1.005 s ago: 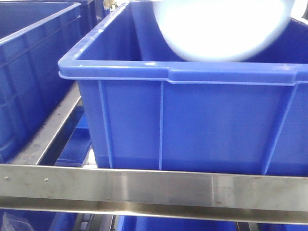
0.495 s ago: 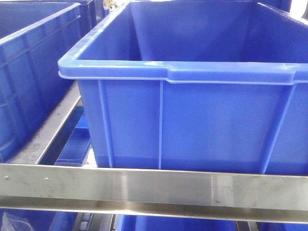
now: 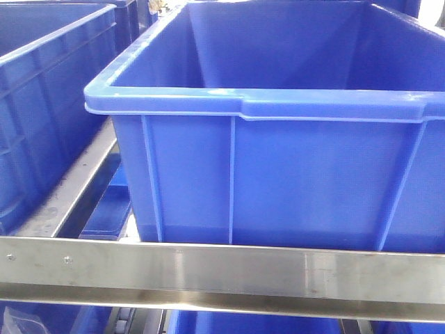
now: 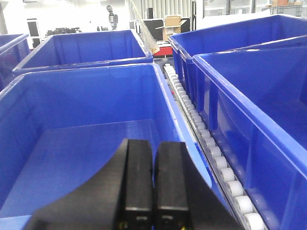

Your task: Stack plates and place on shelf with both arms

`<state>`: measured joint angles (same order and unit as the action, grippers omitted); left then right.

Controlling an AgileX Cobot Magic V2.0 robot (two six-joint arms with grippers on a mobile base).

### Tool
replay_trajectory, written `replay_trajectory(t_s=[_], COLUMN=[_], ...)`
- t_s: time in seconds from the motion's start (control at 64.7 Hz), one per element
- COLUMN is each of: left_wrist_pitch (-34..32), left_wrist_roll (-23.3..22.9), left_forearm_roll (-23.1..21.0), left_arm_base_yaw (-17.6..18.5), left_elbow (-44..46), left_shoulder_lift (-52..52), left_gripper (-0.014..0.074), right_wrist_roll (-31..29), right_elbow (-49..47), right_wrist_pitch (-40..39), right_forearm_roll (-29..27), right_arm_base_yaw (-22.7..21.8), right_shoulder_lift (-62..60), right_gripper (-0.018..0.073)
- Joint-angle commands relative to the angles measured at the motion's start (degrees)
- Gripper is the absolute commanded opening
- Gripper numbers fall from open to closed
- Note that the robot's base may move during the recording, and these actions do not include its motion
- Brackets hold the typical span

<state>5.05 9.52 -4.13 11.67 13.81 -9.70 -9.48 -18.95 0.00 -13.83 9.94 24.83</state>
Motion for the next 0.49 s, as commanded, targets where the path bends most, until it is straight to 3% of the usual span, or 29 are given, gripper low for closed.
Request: replay_trajectory(t_s=[0.0, 0.201, 0.479], left_wrist_pitch=[-4.6, -4.6, -4.6], left_wrist_roll=[-0.22, -0.22, -0.22], left_forearm_roll=[-0.12, -0.12, -0.12], left_arm_base_yaw=[-0.01, -0.01, -0.01], left_elbow=[1.73, 1.73, 1.73], left_shoulder_lift=[-0.58, -0.58, -0.58], left_gripper=[0.0082, 0.0082, 0.0082], right_wrist_roll=[-0.55, -0.49, -0.54], right_elbow=[-0.57, -0.31, -0.15], right_wrist_pitch=[-0.55, 5.3, 5.19], right_forearm_roll=[0.57, 0.52, 1.11], right_arm_base_yaw=[-0.21, -0.21, -0.26], right_shoulder_lift=[-6.01, -15.75, -16.43], right_gripper=[0.0053, 0.0053, 0.0049])
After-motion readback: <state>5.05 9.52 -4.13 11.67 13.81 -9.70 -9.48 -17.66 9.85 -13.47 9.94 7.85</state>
